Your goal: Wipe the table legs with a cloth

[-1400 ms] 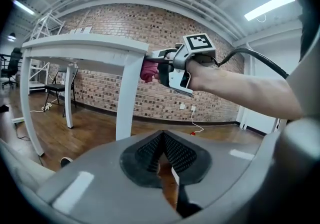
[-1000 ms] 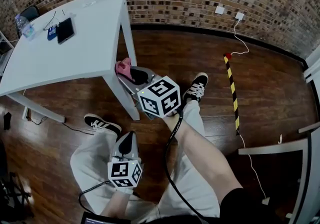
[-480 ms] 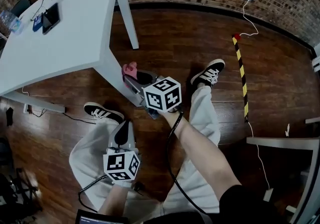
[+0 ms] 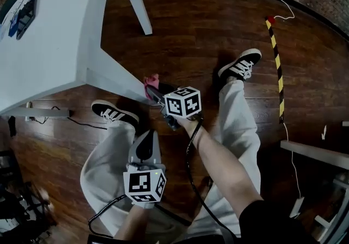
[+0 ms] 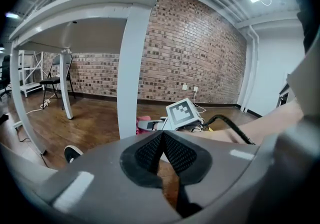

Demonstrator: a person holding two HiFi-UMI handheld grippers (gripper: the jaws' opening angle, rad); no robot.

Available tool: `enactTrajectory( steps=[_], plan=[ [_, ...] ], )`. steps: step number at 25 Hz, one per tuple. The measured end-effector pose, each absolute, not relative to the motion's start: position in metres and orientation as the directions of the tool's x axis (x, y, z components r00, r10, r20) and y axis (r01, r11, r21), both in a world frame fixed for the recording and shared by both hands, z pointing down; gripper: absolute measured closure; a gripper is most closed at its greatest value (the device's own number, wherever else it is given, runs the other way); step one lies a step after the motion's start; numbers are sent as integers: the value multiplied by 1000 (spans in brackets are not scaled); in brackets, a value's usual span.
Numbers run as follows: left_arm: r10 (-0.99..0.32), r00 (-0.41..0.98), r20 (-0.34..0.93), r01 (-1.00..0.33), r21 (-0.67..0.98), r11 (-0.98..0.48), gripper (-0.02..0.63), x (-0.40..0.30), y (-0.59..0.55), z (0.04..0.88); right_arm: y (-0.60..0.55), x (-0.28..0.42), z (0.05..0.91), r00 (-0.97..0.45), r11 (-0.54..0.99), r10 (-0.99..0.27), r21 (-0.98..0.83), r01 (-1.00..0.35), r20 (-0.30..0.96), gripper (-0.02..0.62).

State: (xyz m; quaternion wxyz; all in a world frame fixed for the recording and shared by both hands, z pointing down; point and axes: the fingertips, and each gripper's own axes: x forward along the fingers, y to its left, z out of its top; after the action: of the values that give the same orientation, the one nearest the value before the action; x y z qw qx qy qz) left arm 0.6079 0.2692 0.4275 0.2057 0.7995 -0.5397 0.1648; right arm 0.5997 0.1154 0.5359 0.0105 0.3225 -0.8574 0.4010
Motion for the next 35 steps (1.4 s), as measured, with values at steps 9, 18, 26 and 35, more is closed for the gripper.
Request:
enactTrajectory(
  steps=[9, 18, 26, 35],
  plan=[
    [-745, 327, 581, -944, 173, -279, 603, 614, 263, 474, 112, 603, 673, -759, 280, -504, -753, -596, 413, 502],
    [-667, 272, 693, -962, 206, -178, 603, 609, 268, 516, 127, 608, 766, -722, 106, -457, -773, -625, 520, 502],
    [-629, 267, 730, -964, 205, -172, 603, 608, 275, 534, 169, 607, 835, -689, -174, -336, -761, -625, 643, 502],
    [-688, 282, 669, -959, 206, -193, 603, 607, 264, 513, 177, 568, 786, -819, -171, -302, -872, -458, 489, 500]
  ],
)
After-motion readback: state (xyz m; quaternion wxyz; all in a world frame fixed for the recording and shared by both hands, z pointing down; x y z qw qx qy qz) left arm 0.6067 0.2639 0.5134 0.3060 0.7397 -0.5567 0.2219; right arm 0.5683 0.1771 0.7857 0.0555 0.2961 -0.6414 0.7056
